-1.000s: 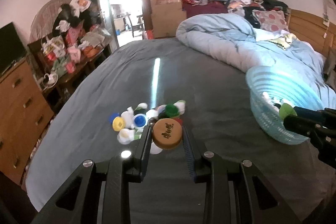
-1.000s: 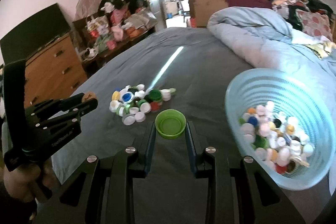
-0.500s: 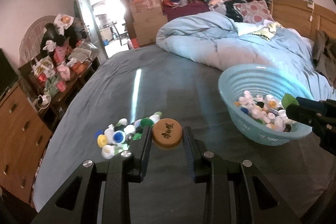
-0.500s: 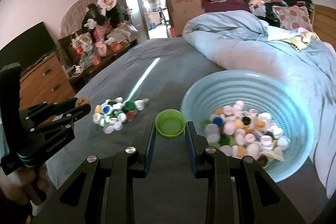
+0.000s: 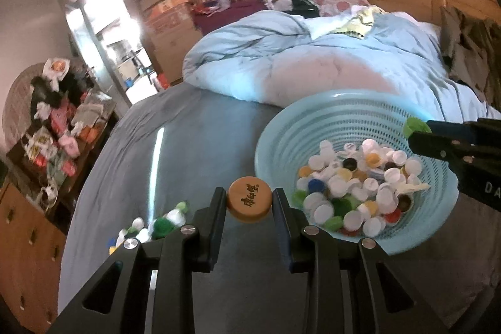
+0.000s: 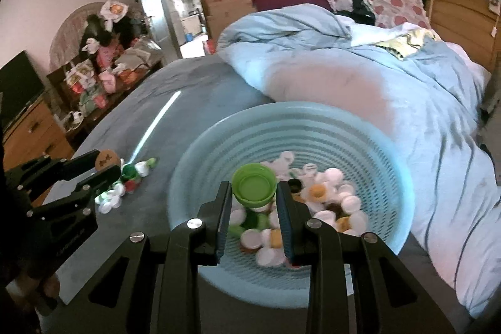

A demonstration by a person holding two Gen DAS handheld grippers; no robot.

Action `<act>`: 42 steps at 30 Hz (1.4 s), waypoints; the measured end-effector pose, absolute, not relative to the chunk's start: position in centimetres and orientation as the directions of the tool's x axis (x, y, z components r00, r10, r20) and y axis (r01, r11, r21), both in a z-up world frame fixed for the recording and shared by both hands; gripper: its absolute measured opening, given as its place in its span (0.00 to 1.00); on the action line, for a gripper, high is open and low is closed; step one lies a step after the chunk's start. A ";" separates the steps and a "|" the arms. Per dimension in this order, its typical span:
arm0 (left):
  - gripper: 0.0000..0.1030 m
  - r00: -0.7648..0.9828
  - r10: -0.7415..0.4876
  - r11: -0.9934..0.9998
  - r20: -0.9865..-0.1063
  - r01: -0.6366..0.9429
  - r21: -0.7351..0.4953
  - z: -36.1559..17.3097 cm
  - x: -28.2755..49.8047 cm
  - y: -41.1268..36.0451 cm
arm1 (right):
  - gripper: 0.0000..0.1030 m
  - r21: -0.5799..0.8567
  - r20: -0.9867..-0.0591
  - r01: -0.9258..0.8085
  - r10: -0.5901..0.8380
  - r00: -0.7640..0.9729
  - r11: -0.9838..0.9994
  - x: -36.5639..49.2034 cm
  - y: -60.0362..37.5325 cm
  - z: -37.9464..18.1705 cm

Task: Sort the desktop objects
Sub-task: 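Carry wooden cap and green cap over the blue basket, then open both tools to drop the caps into the basket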

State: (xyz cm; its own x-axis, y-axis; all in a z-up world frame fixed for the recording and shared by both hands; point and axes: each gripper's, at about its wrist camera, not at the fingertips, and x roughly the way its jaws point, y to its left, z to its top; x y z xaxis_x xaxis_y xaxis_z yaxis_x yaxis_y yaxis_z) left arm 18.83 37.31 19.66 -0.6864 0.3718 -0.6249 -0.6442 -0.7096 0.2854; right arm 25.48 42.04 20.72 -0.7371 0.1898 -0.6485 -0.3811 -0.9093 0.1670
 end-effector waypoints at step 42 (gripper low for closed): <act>0.31 -0.683 0.353 -0.663 -0.639 -0.665 0.345 16.9 15.4 44.3 | 0.24 0.205 -0.687 -0.406 0.164 -0.708 -0.891 23.9 46.7 17.5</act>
